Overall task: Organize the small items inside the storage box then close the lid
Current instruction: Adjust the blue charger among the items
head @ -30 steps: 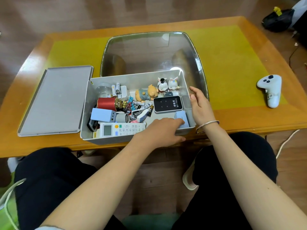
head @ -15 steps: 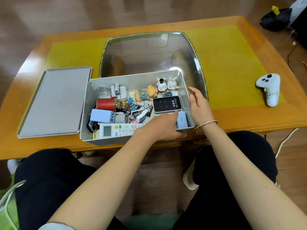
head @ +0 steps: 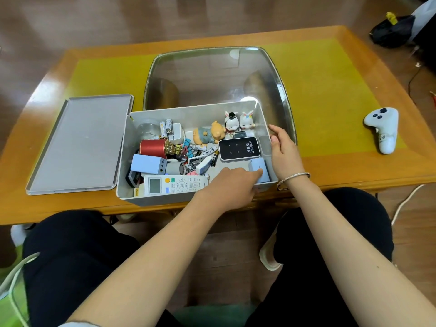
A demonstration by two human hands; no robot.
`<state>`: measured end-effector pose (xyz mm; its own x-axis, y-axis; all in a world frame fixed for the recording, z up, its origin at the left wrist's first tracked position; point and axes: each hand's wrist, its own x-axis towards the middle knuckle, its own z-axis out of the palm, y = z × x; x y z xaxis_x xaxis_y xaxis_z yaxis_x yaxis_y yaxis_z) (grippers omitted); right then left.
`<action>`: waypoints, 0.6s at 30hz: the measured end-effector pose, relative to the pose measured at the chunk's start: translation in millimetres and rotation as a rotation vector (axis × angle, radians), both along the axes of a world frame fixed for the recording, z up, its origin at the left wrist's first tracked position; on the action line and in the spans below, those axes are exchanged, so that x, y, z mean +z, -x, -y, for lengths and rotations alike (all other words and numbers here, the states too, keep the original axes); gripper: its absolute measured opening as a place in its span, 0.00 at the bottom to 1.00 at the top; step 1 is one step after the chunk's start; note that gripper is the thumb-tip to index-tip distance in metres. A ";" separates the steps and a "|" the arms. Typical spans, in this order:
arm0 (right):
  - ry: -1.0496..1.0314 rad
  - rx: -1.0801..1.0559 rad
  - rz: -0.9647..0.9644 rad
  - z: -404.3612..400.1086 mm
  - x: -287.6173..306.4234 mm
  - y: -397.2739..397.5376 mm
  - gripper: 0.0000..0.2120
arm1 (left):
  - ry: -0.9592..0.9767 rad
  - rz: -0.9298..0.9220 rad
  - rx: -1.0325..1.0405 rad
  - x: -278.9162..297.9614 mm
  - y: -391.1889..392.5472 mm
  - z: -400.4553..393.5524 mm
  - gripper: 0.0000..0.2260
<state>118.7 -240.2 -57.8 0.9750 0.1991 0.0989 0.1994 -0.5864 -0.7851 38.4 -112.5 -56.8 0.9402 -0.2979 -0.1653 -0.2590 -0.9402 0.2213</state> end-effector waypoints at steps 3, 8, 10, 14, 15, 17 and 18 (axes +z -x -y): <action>0.000 0.013 0.018 -0.6 0.9 -0.4 0.17 | -0.004 -0.022 -0.004 -0.4 -1.1 -1.1 0.23; 0.030 0.028 0.052 -1.3 3.4 1.2 0.16 | -0.054 0.035 0.003 1.9 4.7 1.7 0.20; 0.065 0.027 0.076 -1.3 4.9 1.1 0.16 | -0.060 0.062 0.019 3.6 7.1 3.2 0.18; 0.188 -0.011 0.159 -1.7 11.5 1.2 0.16 | -0.019 0.100 0.042 10.2 17.2 -0.5 0.19; 0.224 -0.031 0.199 -2.6 13.5 3.3 0.17 | 0.005 0.099 0.056 12.4 21.4 -3.7 0.20; 0.277 -0.056 0.295 -6.7 17.5 11.3 0.17 | 0.068 0.093 0.114 17.3 31.5 -13.0 0.22; 0.286 -0.052 0.341 -10.0 19.6 15.7 0.17 | 0.104 0.095 0.151 19.9 37.0 -19.1 0.22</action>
<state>103.0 -230.2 -38.2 0.9056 0.2169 0.3645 0.3833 -0.7864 -0.4843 1.3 -93.3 -37.0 0.9854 -0.1629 -0.0497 -0.1408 -0.9434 0.3002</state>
